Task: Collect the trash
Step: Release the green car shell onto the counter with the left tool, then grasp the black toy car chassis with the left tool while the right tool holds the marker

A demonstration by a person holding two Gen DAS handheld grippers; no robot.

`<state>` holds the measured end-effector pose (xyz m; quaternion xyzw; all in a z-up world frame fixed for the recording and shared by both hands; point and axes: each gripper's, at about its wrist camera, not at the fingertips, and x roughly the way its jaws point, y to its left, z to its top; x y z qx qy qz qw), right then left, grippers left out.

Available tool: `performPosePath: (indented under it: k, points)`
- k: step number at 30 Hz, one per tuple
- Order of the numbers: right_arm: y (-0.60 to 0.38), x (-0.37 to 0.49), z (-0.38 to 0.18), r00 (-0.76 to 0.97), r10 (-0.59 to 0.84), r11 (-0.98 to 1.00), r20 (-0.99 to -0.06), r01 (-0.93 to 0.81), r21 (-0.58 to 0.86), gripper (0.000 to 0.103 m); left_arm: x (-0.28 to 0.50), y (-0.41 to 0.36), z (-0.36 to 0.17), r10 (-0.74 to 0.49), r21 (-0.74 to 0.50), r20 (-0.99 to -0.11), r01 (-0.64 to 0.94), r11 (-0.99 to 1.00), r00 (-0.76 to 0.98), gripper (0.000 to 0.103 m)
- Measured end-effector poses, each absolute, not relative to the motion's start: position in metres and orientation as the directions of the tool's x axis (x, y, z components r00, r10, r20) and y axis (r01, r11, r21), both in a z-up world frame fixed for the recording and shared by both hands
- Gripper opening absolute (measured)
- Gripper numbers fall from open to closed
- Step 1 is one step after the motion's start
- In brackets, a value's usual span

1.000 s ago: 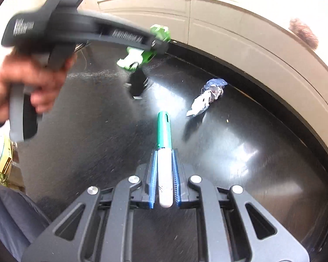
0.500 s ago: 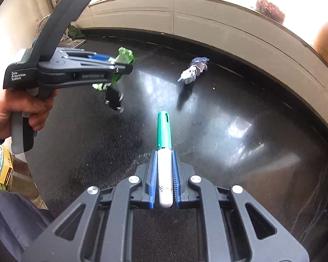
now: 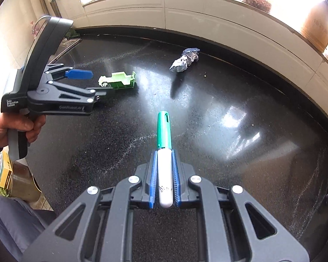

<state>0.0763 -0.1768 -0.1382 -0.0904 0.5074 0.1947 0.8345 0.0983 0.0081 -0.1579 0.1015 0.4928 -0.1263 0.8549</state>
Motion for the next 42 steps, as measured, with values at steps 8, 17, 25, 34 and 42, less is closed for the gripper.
performPosePath:
  k: [8,17,25,34,42]
  points:
    - [-0.178,0.083,-0.142,0.405,0.227,0.91,-0.886,-0.413,0.044,0.014,0.099,0.049,-0.173,-0.182,-0.071,-0.87,0.249,0.966,0.458,0.075]
    - [-0.183,0.092,-0.146,0.394,0.209,0.917,-0.895,-0.397,0.039,0.014,0.113,0.012,-0.206,-0.19,0.001,-0.902,0.44,0.898,0.388,0.053]
    - [-0.185,0.098,-0.143,0.404,0.213,0.922,-0.889,-0.384,0.046,0.014,0.092,0.011,-0.185,-0.2,-0.014,-0.898,0.429,0.903,0.392,0.029]
    - [-0.18,0.1,-0.136,0.418,0.236,0.913,-0.877,-0.404,0.053,0.014,0.068,0.012,-0.138,-0.257,-0.079,-0.857,0.379,0.922,0.447,0.029]
    - [-0.18,0.085,-0.132,0.422,0.253,0.907,-0.871,-0.416,0.062,0.014,0.063,0.008,-0.129,-0.272,-0.099,-0.851,0.37,0.924,0.449,0.029]
